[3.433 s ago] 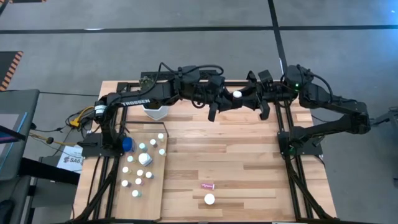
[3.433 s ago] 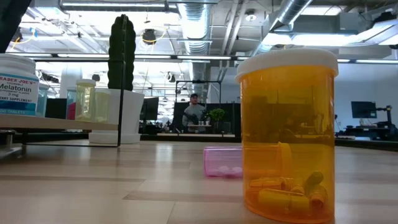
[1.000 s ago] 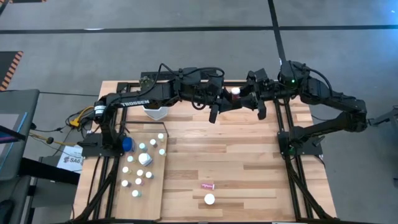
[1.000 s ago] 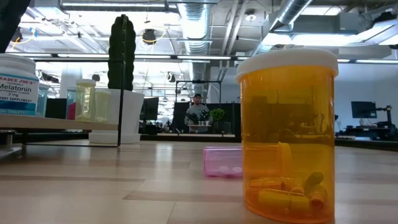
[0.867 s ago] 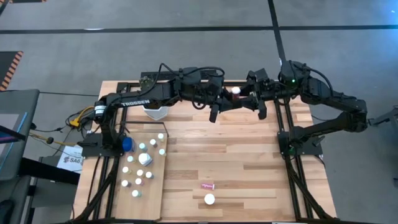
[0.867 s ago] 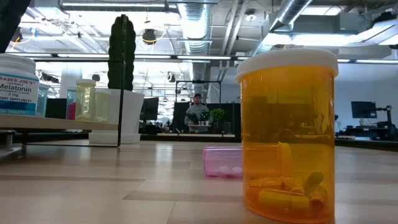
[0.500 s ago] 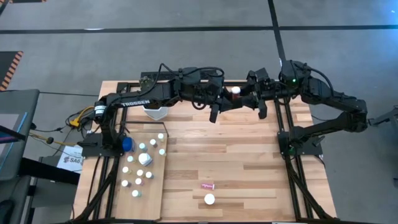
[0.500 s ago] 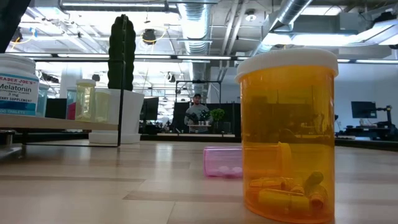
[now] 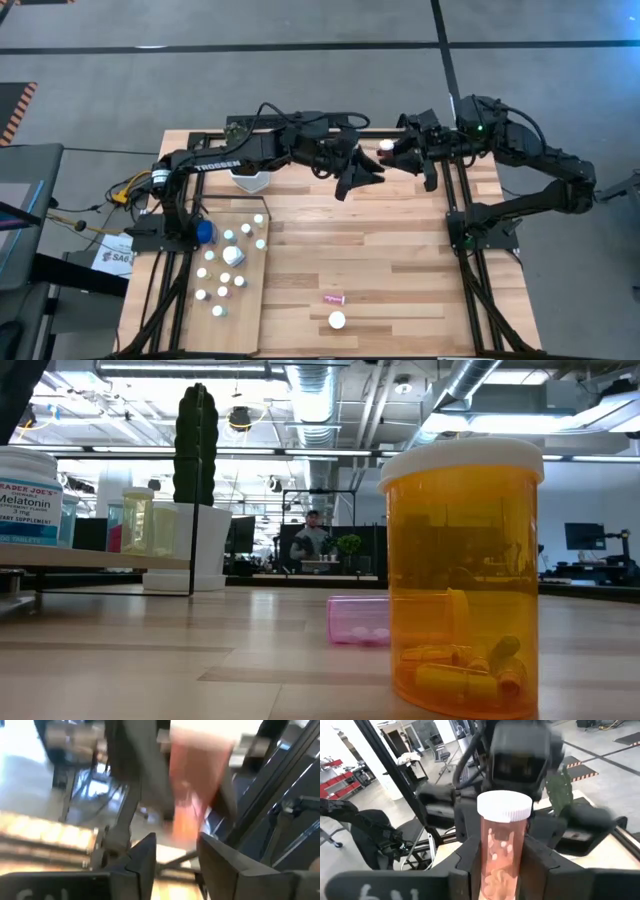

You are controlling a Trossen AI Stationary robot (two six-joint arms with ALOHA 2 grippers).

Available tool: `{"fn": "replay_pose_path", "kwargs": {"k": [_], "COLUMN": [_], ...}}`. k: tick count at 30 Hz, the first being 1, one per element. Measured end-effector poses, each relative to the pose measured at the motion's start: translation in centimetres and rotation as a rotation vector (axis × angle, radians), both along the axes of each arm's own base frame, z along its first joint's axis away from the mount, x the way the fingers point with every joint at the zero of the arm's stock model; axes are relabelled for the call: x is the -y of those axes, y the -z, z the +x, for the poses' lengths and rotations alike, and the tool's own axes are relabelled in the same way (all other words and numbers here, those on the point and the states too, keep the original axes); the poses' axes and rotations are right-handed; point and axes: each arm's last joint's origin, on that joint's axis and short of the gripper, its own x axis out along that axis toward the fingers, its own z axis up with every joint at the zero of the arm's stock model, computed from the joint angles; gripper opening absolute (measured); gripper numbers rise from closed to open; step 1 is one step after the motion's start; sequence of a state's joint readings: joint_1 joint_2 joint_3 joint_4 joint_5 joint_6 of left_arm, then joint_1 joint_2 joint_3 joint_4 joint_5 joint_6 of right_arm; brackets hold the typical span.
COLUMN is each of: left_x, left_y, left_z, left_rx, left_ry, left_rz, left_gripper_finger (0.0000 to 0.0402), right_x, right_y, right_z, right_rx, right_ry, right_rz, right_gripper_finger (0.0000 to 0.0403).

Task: Pick and place medicine bottles onto shelf by color
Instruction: Put the red pill bottle on the shelf

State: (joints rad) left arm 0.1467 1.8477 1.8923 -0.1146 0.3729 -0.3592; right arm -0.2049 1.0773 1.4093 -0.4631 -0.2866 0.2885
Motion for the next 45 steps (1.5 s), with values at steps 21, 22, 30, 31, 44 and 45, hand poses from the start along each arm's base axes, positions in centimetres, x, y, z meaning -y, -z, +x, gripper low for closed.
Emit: {"fn": "replay_pose_path", "kwargs": {"k": [21, 22, 30, 31, 44, 45], "left_x": [-1.8, -1.8, -1.0, -0.9, -0.9, -0.8], "left_y": [1.9, 2.0, 2.0, 2.0, 2.9, 2.9], "left_z": [-0.6, -0.6, -0.6, -0.5, -0.8, -0.8], "left_rx": [-0.237, -0.238, -0.247, -0.247, -0.334, -0.333], "left_ry": [-0.062, -0.063, 0.007, 0.011, -0.046, -0.042], "left_rz": [-0.178, -0.186, -0.2, -0.199, -0.143, -0.143], "left_gripper_finger": [0.0181, 0.0181, 0.0181, 0.0181, 0.0181, 0.0181], "right_x": [-1.2, -1.3, -1.2, -1.1, -0.9, -0.9], "right_y": [3.2, 3.4, 4.9, 5.0, 5.5, 5.4], "right_z": [-0.5, -0.2, 2.2, 2.5, 3.4, 3.4], "right_rx": [-0.501, -0.509, -0.581, -0.59, -0.602, -0.599], "right_ry": [-0.049, -0.057, -0.082, -0.082, -0.068, -0.066], "right_rz": [0.106, 0.101, 0.07, 0.07, 0.046, 0.044], "right_gripper_finger": [0.0125, 0.0125, 0.0125, 0.0125, 0.0125, 0.0125]}}
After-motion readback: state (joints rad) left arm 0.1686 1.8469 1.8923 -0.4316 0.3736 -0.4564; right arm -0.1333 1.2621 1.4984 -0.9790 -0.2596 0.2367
